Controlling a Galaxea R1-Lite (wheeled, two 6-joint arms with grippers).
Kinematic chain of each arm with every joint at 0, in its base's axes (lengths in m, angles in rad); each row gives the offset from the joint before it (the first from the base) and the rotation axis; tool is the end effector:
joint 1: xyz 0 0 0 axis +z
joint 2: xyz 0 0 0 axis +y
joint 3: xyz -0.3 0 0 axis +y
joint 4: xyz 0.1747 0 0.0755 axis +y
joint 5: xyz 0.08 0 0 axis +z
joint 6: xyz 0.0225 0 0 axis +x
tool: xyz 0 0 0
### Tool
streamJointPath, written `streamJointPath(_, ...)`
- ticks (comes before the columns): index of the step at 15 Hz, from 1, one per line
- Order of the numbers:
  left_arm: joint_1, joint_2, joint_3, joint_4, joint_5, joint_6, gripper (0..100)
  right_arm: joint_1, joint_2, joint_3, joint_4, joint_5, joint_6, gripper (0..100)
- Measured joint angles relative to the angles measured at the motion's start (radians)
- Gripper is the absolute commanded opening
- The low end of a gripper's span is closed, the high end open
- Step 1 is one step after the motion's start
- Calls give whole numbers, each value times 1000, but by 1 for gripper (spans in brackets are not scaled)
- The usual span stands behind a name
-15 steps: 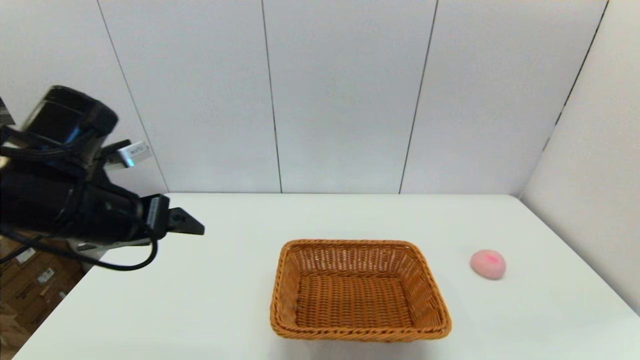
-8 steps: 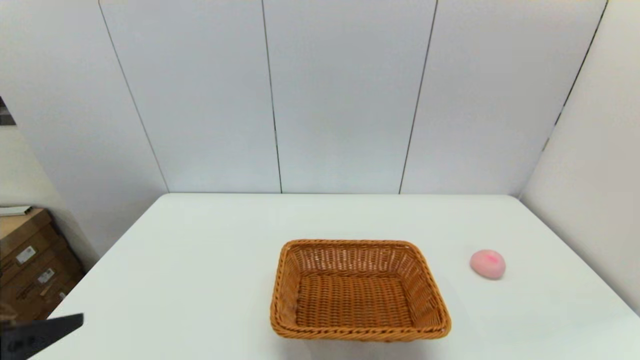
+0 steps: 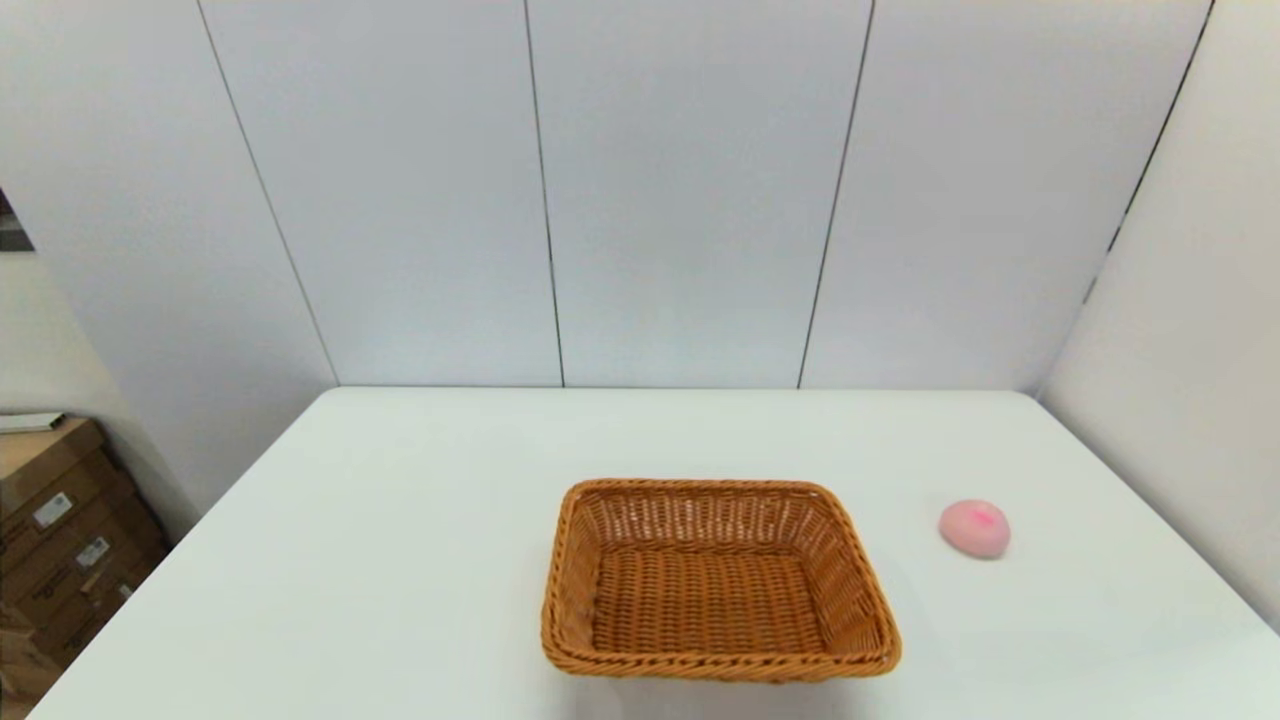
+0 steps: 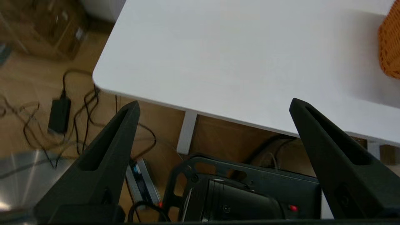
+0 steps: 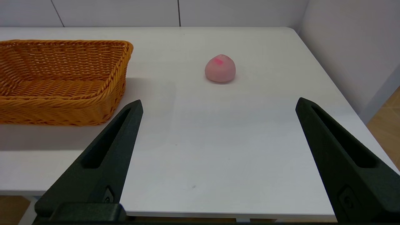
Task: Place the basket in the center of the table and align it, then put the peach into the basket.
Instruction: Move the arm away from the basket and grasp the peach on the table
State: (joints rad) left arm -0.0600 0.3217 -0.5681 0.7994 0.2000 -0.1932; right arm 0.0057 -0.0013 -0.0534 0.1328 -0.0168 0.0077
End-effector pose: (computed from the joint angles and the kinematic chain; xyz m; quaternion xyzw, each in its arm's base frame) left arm -0.0464 0.0073 0.1571 -0.0573 0.2629 0.0931 0.9586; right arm -0.0275 -0.0005 0.0766 0.0034 0.0390 -0.0057 0.9992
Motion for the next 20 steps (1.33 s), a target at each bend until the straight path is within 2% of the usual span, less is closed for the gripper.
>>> streamJointPath(4,49,-111,158,-156,-66,41,100,0,0,1,-3,0,2,100)
streamJointPath(10,59,-258,457,-581,-143,114,100,0,0,1,-5,0,3,100)
streamJointPath(14,57,-313,484,-600,-152,127,100,0,1,-2,11,-7,-1,100)
streamJointPath(16,57,-320,486,-600,-152,126,100,0,27,-39,49,-10,5,100)
streamJointPath(20,57,-323,487,-601,-152,127,100,-3,274,-313,154,-15,50,100)
